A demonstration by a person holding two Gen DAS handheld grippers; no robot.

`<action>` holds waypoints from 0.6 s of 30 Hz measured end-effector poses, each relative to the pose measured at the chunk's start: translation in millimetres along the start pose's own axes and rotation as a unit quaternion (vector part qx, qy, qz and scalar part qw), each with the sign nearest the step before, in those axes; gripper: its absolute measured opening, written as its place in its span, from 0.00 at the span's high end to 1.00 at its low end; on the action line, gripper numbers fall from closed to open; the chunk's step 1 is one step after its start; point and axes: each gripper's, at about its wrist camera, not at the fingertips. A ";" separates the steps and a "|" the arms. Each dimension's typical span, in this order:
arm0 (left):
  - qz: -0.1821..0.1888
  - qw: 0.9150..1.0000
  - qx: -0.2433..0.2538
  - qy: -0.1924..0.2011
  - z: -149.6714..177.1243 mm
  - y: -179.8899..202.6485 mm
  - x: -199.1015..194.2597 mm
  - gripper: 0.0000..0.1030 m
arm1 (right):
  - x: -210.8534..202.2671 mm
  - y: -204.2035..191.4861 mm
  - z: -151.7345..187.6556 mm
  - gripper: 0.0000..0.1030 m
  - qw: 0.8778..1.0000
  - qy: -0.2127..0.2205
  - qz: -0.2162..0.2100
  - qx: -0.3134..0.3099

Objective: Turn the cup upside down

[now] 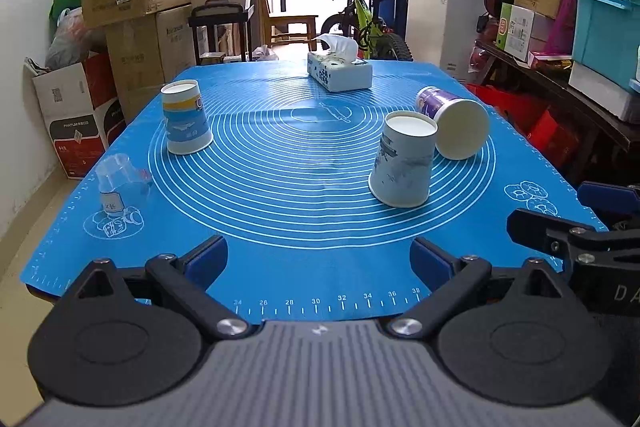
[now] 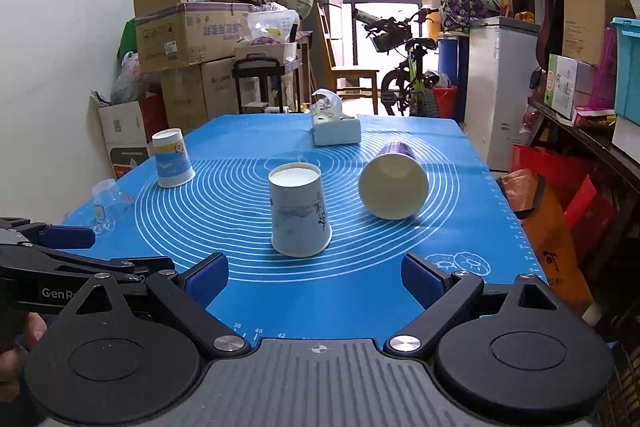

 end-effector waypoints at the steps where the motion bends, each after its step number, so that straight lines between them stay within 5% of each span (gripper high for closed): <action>1: 0.001 1.000 0.000 0.000 0.5 0.2 -0.2 0.06 | -0.6 0.2 0.3 0.09 1.000 -0.001 0.000 0.001; 18: 0.006 1.000 -0.002 -0.004 1.8 1.2 1.7 0.06 | -4.2 -0.9 2.3 0.09 1.000 0.000 0.001 -0.001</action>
Point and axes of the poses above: each gripper's, at about its wrist camera, not at the fingertips, and x roughly the way its jaws point, y to its right, z to its underside, and after that the axes turned 5 degrees about -y, right-handed
